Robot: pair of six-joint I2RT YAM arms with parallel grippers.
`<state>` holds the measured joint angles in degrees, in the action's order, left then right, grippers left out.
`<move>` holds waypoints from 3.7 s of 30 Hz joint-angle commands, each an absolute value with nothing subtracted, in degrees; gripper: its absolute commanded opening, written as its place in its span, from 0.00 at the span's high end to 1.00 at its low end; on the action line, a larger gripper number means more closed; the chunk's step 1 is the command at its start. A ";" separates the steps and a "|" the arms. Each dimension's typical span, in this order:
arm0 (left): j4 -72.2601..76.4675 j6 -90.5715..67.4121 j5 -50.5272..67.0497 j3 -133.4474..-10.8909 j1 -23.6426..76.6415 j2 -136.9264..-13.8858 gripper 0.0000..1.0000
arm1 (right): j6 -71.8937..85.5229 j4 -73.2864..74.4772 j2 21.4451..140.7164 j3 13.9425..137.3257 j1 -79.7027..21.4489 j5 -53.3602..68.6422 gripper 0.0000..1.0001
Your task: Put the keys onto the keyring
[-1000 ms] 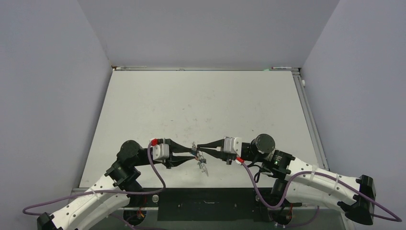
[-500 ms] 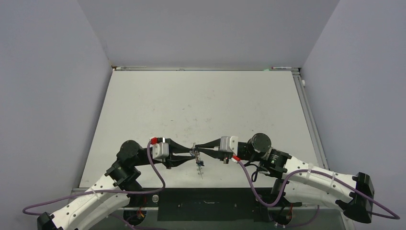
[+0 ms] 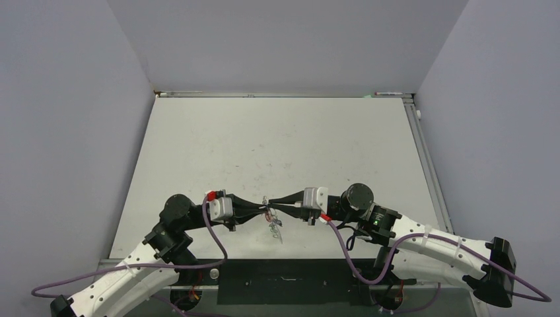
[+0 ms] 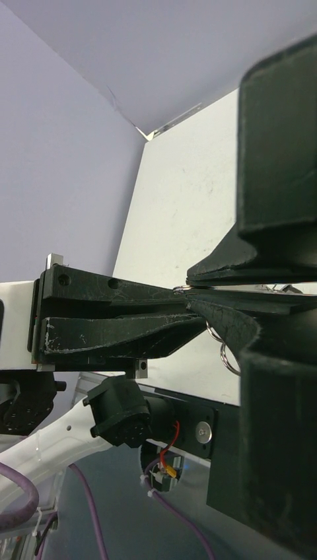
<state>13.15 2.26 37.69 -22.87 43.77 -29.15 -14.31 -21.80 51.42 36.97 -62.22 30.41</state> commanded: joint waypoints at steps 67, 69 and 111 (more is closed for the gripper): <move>-2.31 4.55 5.20 -35.86 42.37 -35.04 1.00 | -3.12 -29.61 49.81 28.21 -62.39 9.86 0.13; -5.21 1.98 2.30 -38.81 42.36 -37.33 1.00 | -2.33 -29.73 49.60 27.89 -62.64 8.13 0.13; -13.86 6.73 -0.03 -87.46 42.36 -87.59 1.00 | 5.47 -12.36 36.54 34.28 -66.77 -38.66 0.20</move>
